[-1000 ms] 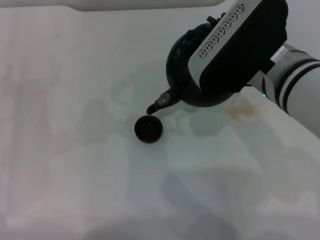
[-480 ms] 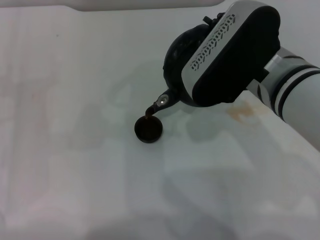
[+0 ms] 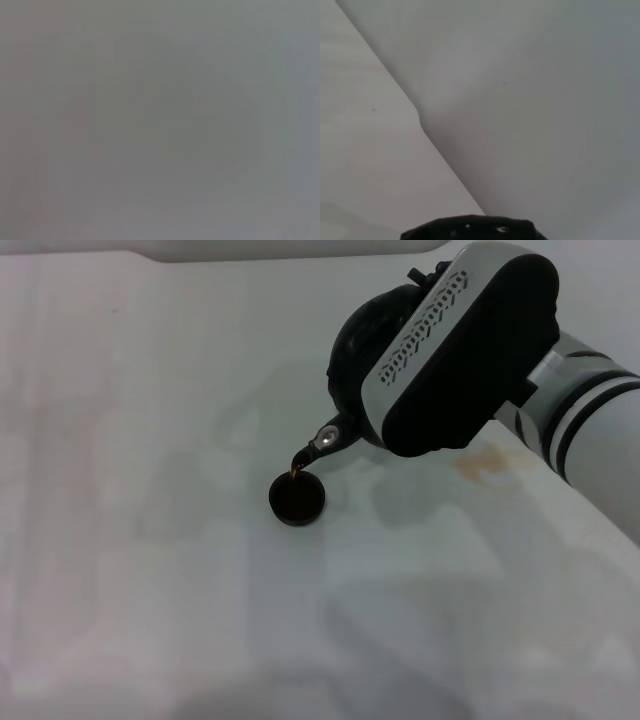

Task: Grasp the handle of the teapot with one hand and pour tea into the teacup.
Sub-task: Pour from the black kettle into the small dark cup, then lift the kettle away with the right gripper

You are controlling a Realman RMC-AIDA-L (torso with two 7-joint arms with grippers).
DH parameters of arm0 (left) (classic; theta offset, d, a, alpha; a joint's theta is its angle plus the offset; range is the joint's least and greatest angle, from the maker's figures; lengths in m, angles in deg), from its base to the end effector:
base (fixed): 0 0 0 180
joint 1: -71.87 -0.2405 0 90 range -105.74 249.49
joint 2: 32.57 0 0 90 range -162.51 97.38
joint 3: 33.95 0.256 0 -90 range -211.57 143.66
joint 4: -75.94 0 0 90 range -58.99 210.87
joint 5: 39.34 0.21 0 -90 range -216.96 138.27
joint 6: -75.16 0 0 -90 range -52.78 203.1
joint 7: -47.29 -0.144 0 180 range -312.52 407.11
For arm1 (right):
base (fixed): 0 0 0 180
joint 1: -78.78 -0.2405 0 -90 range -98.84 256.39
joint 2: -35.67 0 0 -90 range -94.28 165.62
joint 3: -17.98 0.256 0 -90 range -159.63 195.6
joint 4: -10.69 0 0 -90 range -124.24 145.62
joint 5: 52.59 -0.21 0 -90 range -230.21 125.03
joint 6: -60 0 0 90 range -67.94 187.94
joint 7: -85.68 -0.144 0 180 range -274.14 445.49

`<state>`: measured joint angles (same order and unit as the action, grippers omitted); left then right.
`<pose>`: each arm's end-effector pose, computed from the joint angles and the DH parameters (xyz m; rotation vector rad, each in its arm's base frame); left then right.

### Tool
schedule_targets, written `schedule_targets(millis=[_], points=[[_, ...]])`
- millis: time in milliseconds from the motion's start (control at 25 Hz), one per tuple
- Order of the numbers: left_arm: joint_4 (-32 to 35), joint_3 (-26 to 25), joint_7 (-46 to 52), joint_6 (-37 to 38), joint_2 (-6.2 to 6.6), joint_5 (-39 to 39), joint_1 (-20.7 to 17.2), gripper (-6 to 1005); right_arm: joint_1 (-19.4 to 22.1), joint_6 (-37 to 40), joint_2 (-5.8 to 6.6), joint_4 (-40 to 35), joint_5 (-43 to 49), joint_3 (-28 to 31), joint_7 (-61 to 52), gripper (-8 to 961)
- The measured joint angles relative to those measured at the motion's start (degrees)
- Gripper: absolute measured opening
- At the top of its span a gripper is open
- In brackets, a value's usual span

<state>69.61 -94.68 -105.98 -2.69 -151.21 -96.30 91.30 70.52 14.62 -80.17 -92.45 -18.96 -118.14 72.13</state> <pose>-0.3774 0.2894 0.0536 -1.0824 -0.7333 -0.9686 0.1178 0.2843 -0.0502 -2.0594 0.0344 -0.1377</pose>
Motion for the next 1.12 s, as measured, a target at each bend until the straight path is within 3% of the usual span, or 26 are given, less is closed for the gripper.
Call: schedule_targets(millis=[1120], points=[[0.0, 0.0, 0.0, -0.04, -0.12, 0.0, 0.09, 876, 0.0, -1.56, -0.01, -0.05, 3.21, -1.44, -0.24, 116]])
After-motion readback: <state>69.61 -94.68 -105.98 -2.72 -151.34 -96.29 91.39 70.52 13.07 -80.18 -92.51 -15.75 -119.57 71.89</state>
